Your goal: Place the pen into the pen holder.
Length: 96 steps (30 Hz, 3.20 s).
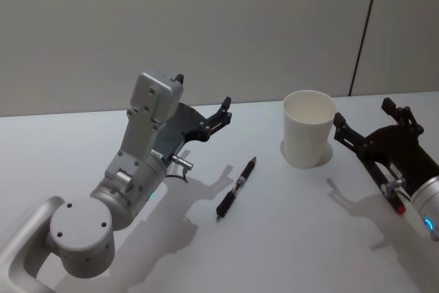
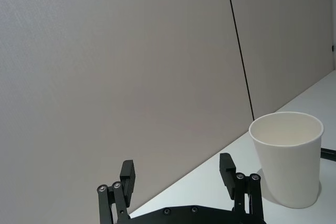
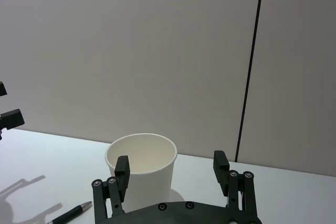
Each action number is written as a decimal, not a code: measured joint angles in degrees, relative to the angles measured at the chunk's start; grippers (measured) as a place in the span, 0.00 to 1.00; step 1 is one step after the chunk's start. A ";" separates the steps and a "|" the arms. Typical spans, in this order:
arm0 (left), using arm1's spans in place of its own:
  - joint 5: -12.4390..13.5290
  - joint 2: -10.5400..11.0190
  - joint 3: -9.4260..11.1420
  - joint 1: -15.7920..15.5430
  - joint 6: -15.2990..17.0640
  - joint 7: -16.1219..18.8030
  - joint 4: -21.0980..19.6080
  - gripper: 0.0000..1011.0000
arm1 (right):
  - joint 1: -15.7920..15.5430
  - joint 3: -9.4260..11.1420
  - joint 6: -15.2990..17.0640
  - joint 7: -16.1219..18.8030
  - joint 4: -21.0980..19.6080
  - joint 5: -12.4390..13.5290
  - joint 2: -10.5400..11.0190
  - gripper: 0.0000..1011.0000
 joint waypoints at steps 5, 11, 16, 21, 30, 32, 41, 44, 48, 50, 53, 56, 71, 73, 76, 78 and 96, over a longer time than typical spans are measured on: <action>0.00 0.00 0.00 0.00 0.00 0.00 0.00 0.99 | 0.00 0.00 0.00 0.00 0.00 0.00 0.00 0.99; 0.00 0.00 0.00 0.00 0.00 0.00 0.00 0.99 | 0.00 0.00 0.00 0.00 0.00 0.00 0.00 0.99; 0.00 0.00 0.00 0.00 0.00 0.00 0.00 0.99 | 0.00 0.00 0.00 0.00 0.00 0.00 0.00 0.99; 0.00 0.00 0.00 0.00 0.00 0.00 0.00 0.99 | 0.00 0.00 0.00 0.00 0.00 0.00 0.00 0.99; 0.00 0.00 0.00 0.00 0.00 0.00 0.00 0.99 | 0.31 0.02 0.30 0.41 0.26 -0.25 -0.05 0.99; 0.00 0.00 0.00 0.00 0.00 0.00 0.00 0.99 | 0.61 0.03 0.60 0.75 0.55 -0.53 -0.08 0.99; 0.00 0.00 0.00 0.00 0.00 0.00 0.00 0.99 | 4.13 0.12 4.40 4.17 4.56 -3.51 -0.47 0.99; 0.00 0.00 0.00 0.00 0.00 0.00 0.00 0.99 | 5.19 0.15 5.27 5.18 5.85 -4.34 -0.61 0.99; 0.00 0.00 0.00 0.00 0.00 0.00 0.00 0.99 | 6.17 0.18 6.23 6.08 7.02 -5.17 -0.74 0.99; 0.00 0.00 0.00 0.00 0.00 0.00 0.00 0.99 | 6.44 0.27 6.53 6.22 7.25 -5.26 -0.76 0.99; 0.00 0.00 0.00 0.00 0.00 0.00 0.00 0.99 | 6.66 0.46 6.84 6.20 7.29 -4.94 -0.78 0.99; 0.00 0.00 0.00 0.00 0.00 0.00 0.00 0.99 | 6.87 0.76 7.45 5.86 7.01 -3.95 -0.82 0.99; 0.00 0.00 0.00 0.00 0.00 0.00 0.00 0.99 | 8.03 4.03 18.47 3.07 2.76 6.02 0.44 0.99; 0.00 0.00 0.00 0.00 0.00 0.00 0.00 0.99 | 8.15 4.44 19.94 2.91 2.41 6.80 0.71 0.99; 0.00 0.00 0.00 0.00 0.00 0.00 0.00 0.99 | 8.40 5.03 22.89 2.69 1.92 7.95 1.34 0.99; 0.00 0.00 0.00 0.00 0.00 0.00 0.00 0.99 | 8.61 5.37 24.93 2.68 1.60 8.27 1.88 0.99; 0.00 0.00 0.00 0.00 0.00 0.00 0.00 0.99 | 10.21 3.67 29.61 7.45 2.85 -0.09 4.13 0.99</action>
